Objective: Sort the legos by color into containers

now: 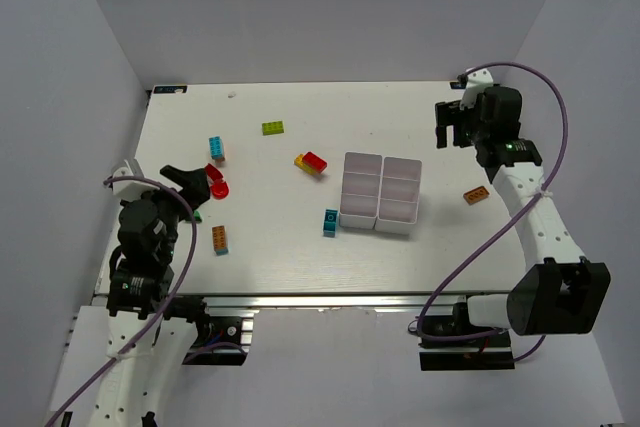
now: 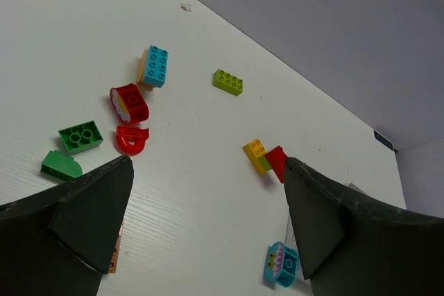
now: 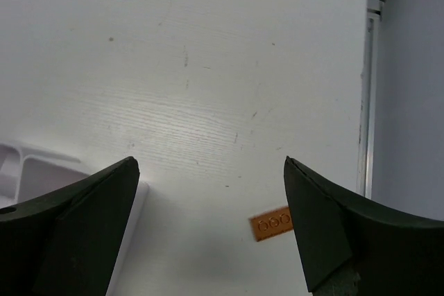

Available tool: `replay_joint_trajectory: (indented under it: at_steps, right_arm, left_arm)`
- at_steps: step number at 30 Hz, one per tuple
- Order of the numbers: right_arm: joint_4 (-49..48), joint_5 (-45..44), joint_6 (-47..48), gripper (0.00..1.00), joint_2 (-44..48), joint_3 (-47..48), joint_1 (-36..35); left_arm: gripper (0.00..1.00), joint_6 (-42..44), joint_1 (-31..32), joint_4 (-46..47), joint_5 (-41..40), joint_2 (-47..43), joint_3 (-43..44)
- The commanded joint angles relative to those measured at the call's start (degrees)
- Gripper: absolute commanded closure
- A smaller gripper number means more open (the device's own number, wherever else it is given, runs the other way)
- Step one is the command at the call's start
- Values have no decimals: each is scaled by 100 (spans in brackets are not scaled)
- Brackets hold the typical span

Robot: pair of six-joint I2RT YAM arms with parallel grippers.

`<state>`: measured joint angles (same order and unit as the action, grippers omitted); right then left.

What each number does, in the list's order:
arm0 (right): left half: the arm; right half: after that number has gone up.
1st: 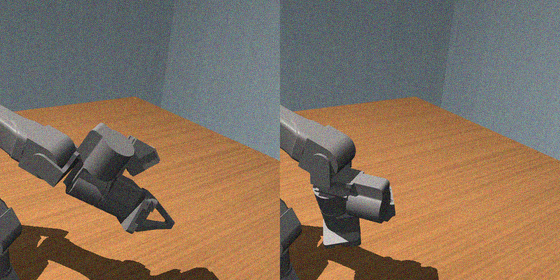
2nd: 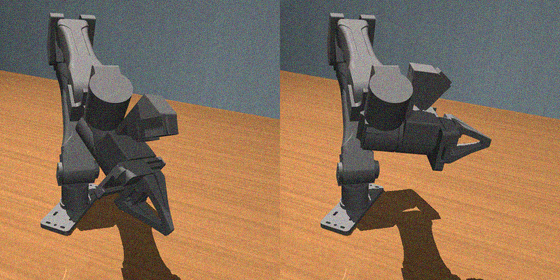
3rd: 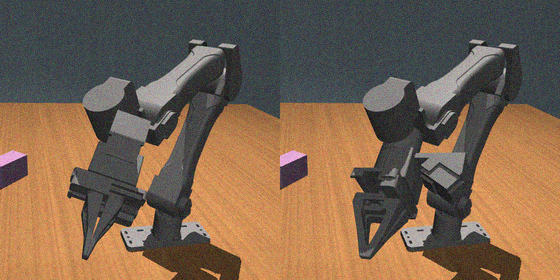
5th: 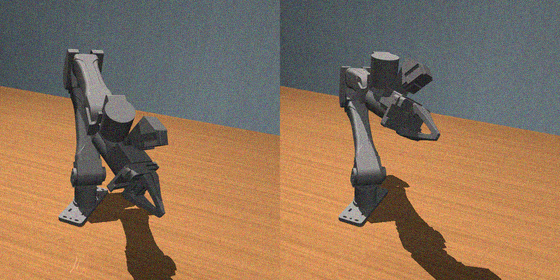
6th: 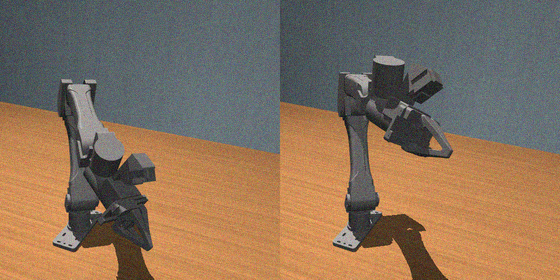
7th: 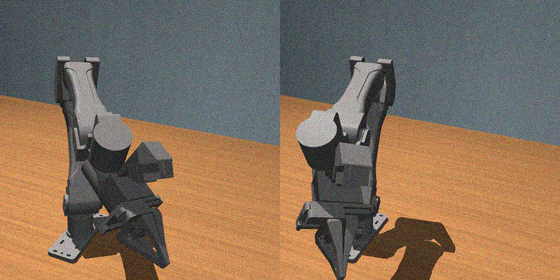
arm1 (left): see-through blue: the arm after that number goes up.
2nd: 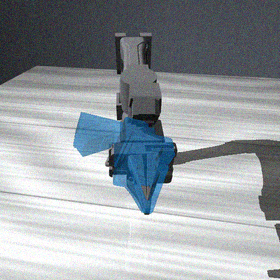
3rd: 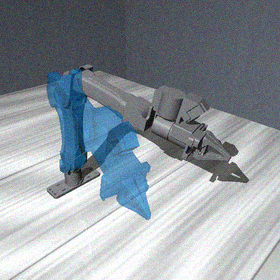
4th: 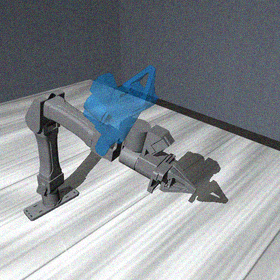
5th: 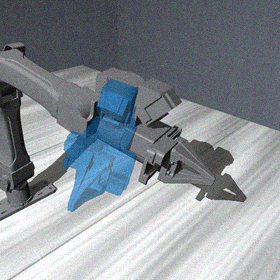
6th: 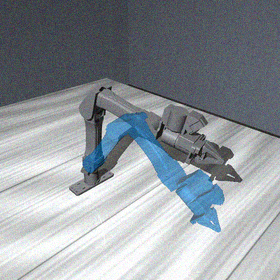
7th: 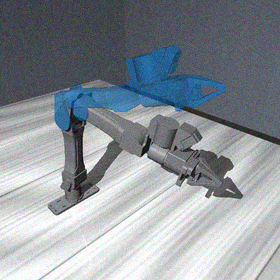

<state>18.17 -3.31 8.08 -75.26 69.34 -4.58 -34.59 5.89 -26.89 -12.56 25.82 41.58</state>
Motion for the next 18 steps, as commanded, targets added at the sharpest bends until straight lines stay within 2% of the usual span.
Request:
replay_joint_trajectory:
  at_steps: [1,2,3,4,6,7,9,10,11,12,13,14,15,16,18]
  right_arm:
    - [159,1460,903,10,318,80,-8]
    - [230,1952,1341,10,424,-7,-8]
    - [474,3019,2407,10,547,-208,-25]
    - [624,3456,2888,11,792,-324,-147]
    - [696,3976,3618,10,1021,-726,-341]
    - [696,3952,3726,11,1179,-825,-638]
    - [792,3873,3963,11,1242,-940,-964]
    - [1037,3891,4121,11,1216,-923,-1236]
    - [1048,3865,3949,11,1181,-922,-1360]
    - [1161,4038,3912,11,1120,-879,-1475]
    - [1301,4179,3912,11,945,-809,-1763]
    - [1720,4329,4199,18,848,-608,-1940]
    - [1855,4530,4359,23,734,-519,-2107]
    - [1917,4628,4482,32,524,-431,-2387]
    - [2347,5057,5183,39,251,-89,-2556]
  left_arm:
    - [2,-118,-18,70,332,89,-80]
    - [2,-127,-18,114,446,142,-98]
    - [2,-127,-18,132,508,160,-106]
    - [2,-136,-18,158,570,186,-107]
    - [3,-171,-18,176,702,265,-124]
    - [5,-180,-18,185,737,300,-124]
    - [14,-197,-18,220,886,388,-142]
    - [38,-206,-18,237,939,414,-150]
    - [54,-250,-18,272,974,441,-150]
    - [66,-276,-18,299,1044,485,-159]
    - [74,-303,-18,316,1080,502,-185]
    - [84,-338,-18,369,1132,529,-194]
    - [86,-347,-18,404,1246,564,-194]
    - [86,-373,-18,422,1377,581,-212]
    - [76,-391,-18,413,1554,634,-238]
